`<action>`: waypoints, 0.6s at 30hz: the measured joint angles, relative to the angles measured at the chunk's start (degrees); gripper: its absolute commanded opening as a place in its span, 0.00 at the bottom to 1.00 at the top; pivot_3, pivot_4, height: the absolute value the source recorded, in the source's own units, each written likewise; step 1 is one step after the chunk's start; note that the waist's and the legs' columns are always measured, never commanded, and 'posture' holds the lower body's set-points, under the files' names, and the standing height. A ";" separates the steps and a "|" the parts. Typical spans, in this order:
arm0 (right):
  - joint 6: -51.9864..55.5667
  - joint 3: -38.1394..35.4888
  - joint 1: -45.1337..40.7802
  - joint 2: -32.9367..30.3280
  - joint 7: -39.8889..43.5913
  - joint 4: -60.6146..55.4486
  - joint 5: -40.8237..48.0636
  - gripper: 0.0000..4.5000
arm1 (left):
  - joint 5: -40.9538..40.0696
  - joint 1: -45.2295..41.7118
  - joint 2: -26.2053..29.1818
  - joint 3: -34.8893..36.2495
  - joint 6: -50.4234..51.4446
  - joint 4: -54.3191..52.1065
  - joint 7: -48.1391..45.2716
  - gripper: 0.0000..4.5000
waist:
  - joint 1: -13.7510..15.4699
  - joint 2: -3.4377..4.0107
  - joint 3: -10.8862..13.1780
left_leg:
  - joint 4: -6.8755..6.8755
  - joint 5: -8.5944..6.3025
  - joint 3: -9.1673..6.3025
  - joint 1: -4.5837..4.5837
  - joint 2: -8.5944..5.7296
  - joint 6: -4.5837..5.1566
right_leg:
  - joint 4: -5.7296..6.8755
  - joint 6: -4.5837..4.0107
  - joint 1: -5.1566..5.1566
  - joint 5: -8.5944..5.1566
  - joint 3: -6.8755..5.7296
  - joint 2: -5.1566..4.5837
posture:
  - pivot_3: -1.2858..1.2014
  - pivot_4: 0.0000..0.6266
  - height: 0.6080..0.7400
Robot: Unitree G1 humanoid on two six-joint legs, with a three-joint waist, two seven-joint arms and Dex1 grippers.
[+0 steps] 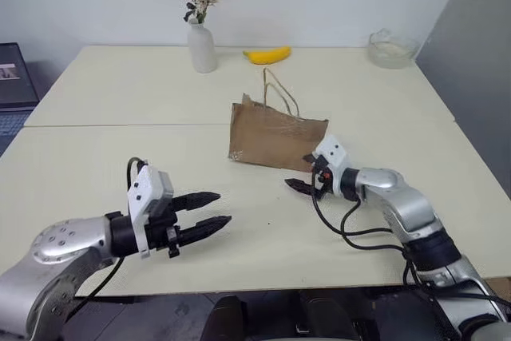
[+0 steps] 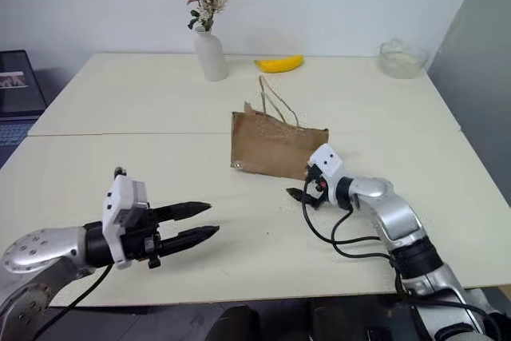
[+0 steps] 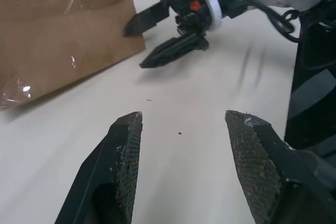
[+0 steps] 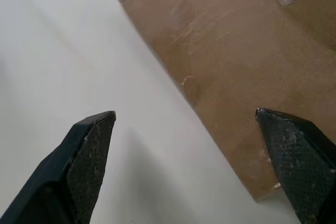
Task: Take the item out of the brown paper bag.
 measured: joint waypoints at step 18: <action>-4.61 -8.24 -10.93 -5.07 10.47 -2.23 1.66 0.79 | -2.81 5.60 -1.11 6.07 -1.62 -6.34 11.23 0.60 | -0.11 0.09 0.07 | 0.00 0.00 0.02 0.03 -0.03 -0.01 | 0.06 -0.06 -0.03 -0.02 0.00 -0.06 | 0.52 0.24 1.00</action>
